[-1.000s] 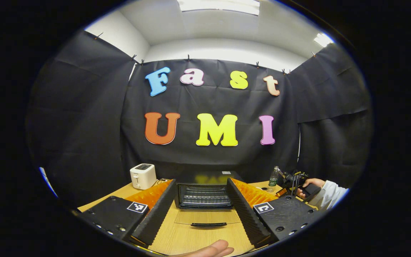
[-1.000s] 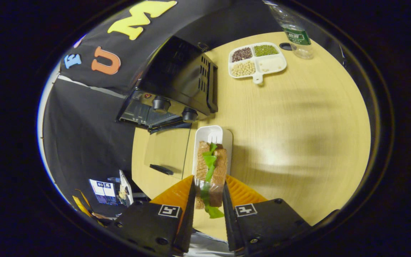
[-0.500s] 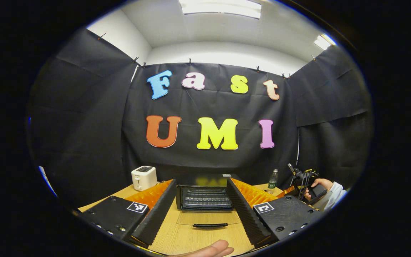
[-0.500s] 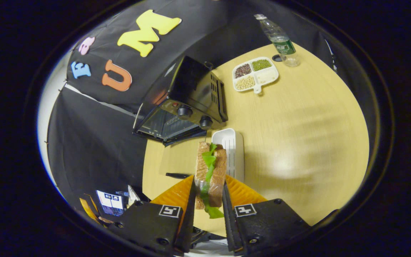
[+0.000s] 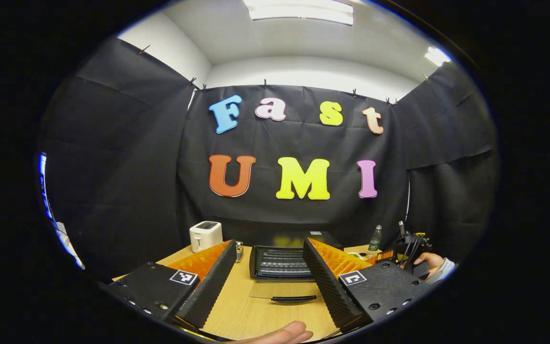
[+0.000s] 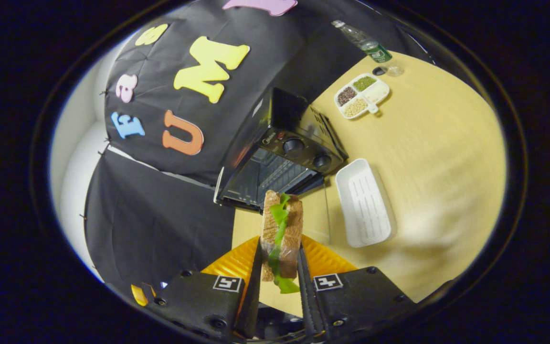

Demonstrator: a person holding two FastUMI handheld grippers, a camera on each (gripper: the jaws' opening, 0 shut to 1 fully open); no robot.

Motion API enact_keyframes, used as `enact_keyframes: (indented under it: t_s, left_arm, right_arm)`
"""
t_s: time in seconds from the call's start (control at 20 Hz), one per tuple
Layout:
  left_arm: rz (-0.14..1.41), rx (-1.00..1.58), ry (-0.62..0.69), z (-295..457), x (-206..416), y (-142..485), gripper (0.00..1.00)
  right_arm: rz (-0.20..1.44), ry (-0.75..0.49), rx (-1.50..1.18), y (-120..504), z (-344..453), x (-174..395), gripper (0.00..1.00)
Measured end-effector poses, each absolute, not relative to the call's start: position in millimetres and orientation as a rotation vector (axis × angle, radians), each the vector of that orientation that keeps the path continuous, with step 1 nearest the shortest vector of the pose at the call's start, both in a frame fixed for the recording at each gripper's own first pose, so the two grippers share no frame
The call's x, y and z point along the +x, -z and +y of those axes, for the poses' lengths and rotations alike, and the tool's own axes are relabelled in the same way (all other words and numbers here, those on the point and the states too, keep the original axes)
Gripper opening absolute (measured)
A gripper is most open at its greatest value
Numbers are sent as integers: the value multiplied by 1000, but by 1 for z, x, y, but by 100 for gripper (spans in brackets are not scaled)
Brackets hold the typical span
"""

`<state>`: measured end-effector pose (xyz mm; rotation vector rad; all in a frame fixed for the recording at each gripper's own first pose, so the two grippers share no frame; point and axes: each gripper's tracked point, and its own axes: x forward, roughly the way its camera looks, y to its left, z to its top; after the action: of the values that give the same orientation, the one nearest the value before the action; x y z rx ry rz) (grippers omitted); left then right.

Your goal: Open the electric oven with the left hand, put the food in, and close the electric oven.

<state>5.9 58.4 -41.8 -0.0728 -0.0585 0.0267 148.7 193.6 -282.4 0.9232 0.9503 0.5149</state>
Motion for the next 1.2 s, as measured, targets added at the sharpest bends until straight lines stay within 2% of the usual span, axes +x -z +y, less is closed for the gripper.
enact_keyframes:
  t_s: [0.15,0.55,0.75,0.8,0.85,1.2]
  left_arm:
    - [-57,-68,-8,56,4,45,92]
    - [-31,-81,7,78,16,58,92]
    - [-11,-98,-18,99,23,64,92]
    - [-4,-96,-22,103,25,67,92]
    - [0,-92,-27,106,27,69,92]
    - [27,-94,-21,110,36,84,92]
  right_arm:
    - [884,-484,1047,293,233,164,37]
    - [584,-271,1279,317,315,247,37]
    - [470,-204,1248,331,344,303,36]
    - [451,-184,1235,336,348,317,40]
    - [438,-159,1223,342,351,328,36]
    - [384,-87,1144,363,357,364,37]
